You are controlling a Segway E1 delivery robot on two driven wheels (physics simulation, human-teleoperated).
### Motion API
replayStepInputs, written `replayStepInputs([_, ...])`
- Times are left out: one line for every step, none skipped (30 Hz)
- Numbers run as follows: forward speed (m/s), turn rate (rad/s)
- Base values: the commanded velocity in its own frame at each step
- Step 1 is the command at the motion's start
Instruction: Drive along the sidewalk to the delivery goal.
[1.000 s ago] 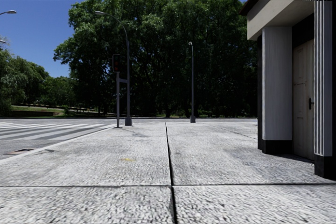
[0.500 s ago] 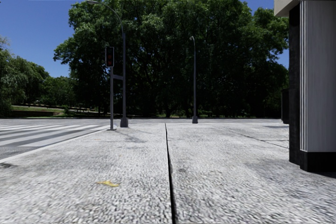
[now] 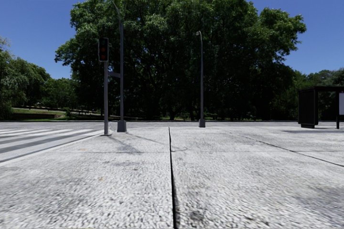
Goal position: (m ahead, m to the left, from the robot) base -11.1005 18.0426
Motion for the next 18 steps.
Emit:
replayStepInputs([2.0,0.0])
replayStepInputs([2.0,0.0])
replayStepInputs([2.0,0.0])
replayStepInputs([2.0,0.0])
replayStepInputs([2.0,0.0])
replayStepInputs([2.0,0.0])
replayStepInputs([2.0,0.0])
replayStepInputs([2.0,0.0])
replayStepInputs([2.0,0.0])
replayStepInputs([2.0,0.0])
replayStepInputs([2.0,0.0])
replayStepInputs([2.0,0.0])
replayStepInputs([2.0,0.0])
replayStepInputs([2.0,0.0])
replayStepInputs([2.0,0.0])
replayStepInputs([2.0,0.0])
replayStepInputs([2.0,0.0])
replayStepInputs([2.0,0.0])
